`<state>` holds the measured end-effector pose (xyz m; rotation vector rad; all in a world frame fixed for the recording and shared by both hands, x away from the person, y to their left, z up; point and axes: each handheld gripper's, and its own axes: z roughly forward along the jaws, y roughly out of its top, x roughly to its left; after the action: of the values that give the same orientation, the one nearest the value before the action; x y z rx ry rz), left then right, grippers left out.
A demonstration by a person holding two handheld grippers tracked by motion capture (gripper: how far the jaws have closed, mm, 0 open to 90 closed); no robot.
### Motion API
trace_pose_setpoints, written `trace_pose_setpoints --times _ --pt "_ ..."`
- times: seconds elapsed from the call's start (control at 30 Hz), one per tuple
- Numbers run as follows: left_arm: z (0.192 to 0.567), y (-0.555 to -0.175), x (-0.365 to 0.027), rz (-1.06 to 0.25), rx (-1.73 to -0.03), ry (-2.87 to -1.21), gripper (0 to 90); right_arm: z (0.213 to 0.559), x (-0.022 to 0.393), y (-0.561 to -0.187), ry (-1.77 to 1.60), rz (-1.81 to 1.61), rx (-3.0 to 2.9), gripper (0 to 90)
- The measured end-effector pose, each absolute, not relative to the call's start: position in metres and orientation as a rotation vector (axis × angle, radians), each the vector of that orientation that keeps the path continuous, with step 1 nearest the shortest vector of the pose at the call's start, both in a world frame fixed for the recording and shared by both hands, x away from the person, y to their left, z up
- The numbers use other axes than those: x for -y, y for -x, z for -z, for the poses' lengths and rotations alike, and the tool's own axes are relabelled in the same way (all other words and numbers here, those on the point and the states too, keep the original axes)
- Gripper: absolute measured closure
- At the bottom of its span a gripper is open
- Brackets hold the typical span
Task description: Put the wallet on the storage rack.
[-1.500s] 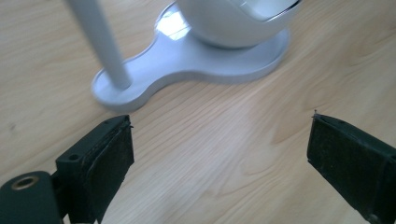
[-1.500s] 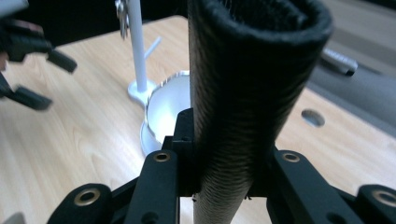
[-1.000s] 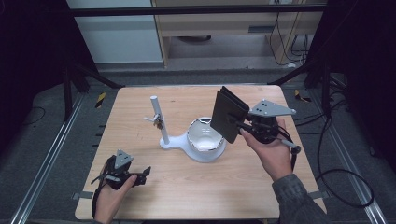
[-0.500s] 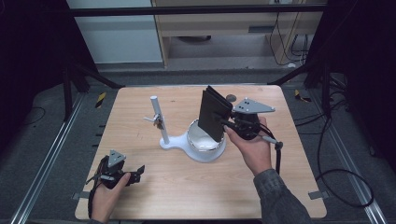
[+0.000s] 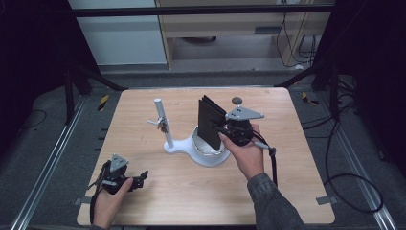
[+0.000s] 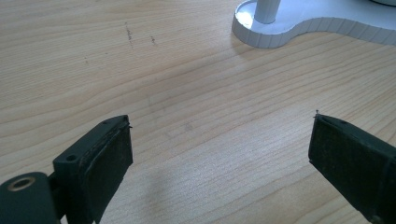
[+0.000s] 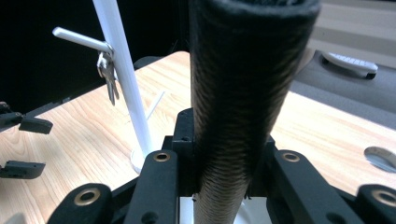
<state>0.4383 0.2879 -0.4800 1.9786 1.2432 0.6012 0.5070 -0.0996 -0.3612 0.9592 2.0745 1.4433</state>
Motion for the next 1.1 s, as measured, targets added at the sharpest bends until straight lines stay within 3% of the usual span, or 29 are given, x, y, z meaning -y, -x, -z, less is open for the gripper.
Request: trace_pose_setpoints --times 0.43,0.8,0.93,1.1 --pt "0.482 -0.439 -0.286 -0.588 -1.238 -1.989 6.3 0.391 0.096 -0.521 -1.011 -1.426 -2.095 71.5" --pt "0.483 -0.439 -0.285 -0.579 -1.234 -2.001 6.3 0.396 0.093 -0.526 -1.025 -1.429 -2.103 69.6" --pt "0.483 -0.439 -0.286 -0.576 -1.239 -1.997 6.3 0.393 0.095 -0.526 -1.033 -1.433 -2.084 58.6" --pt "0.484 -0.439 -0.285 -0.573 -1.241 -1.999 6.3 0.391 0.099 -0.523 -1.019 -1.388 -2.101 52.5"
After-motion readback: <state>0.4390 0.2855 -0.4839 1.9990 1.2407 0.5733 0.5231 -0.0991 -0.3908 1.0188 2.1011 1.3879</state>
